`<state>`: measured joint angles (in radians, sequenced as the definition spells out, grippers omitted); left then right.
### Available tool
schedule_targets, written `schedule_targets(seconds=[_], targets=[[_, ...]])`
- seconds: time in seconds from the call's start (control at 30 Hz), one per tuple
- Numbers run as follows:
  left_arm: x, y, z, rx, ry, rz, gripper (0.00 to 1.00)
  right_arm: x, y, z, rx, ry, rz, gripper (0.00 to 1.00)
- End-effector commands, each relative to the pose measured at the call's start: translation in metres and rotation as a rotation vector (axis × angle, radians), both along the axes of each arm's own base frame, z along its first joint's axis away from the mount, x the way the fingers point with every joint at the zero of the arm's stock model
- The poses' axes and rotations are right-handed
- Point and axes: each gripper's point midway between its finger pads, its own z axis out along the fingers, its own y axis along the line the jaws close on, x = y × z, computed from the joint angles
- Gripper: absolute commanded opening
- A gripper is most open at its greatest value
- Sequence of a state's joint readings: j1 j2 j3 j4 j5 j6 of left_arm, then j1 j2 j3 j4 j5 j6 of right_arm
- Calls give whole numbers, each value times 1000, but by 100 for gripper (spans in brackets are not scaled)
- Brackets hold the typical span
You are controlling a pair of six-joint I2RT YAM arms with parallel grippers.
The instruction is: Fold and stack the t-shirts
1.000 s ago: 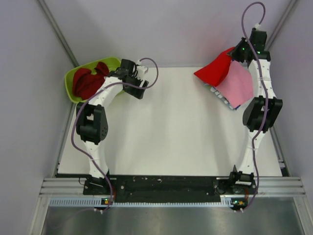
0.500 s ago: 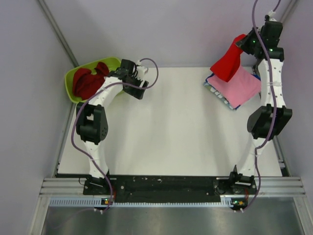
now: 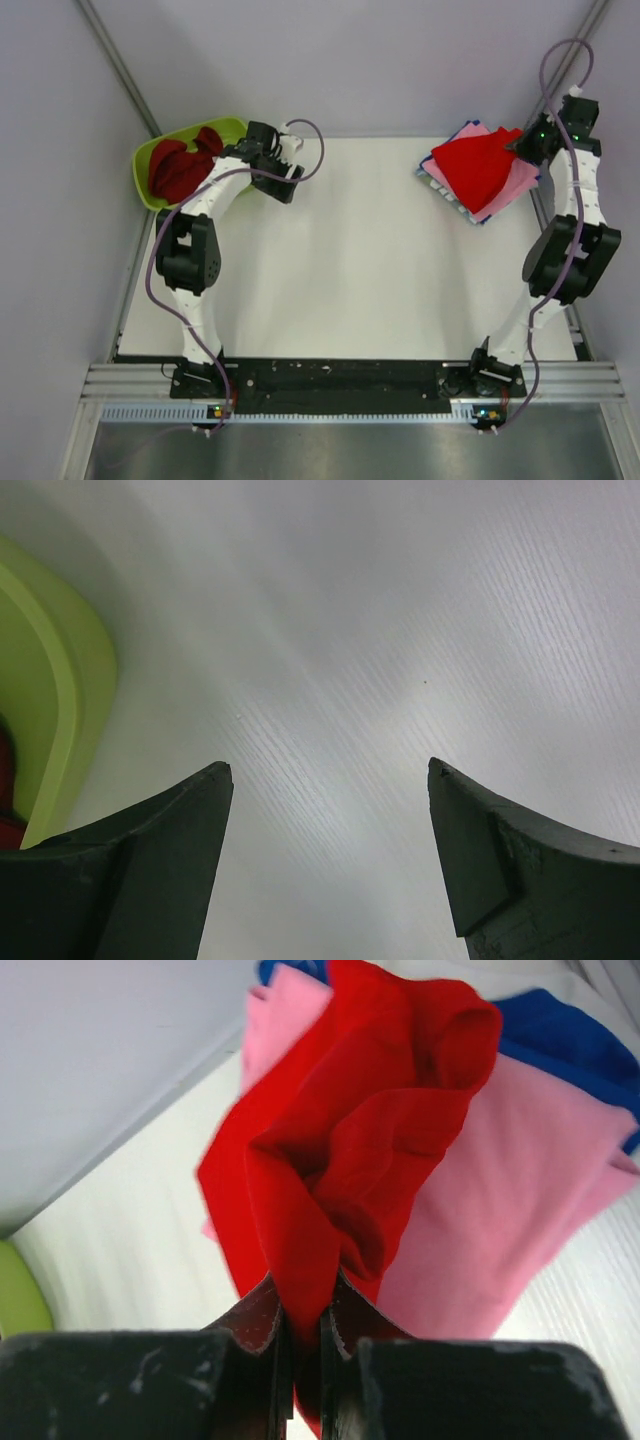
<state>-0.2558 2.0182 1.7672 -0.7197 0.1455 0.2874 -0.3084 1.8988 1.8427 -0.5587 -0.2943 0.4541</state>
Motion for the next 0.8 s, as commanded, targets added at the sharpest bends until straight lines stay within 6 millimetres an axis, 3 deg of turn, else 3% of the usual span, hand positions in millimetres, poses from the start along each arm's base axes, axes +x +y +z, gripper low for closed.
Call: schedule_targets(seconds=[0.0, 0.27, 0.47, 0.53, 0.57, 0.63, 0.77], targets=[[8, -6, 34, -35, -79, -21, 83, -19, -37, 29, -48, -91, -76, 0], [11, -8, 30, -34, -71, -27, 83, -45, -67, -22, -73, 28, -168, 0], [12, -8, 27, -34, -65, -27, 83, -58, -87, -44, -84, 80, -237, 2], [13, -9, 27, -36, -65, -27, 83, -58, -89, -51, -81, 96, -245, 10], [13, -9, 27, -38, -64, -26, 83, -58, -89, -53, -78, 100, -246, 23], [13, -10, 27, -41, -59, -29, 83, -58, -93, -58, -88, 114, -261, 38], [12, -7, 28, -23, -60, -40, 83, -62, -120, -50, -174, 124, -337, 52]])
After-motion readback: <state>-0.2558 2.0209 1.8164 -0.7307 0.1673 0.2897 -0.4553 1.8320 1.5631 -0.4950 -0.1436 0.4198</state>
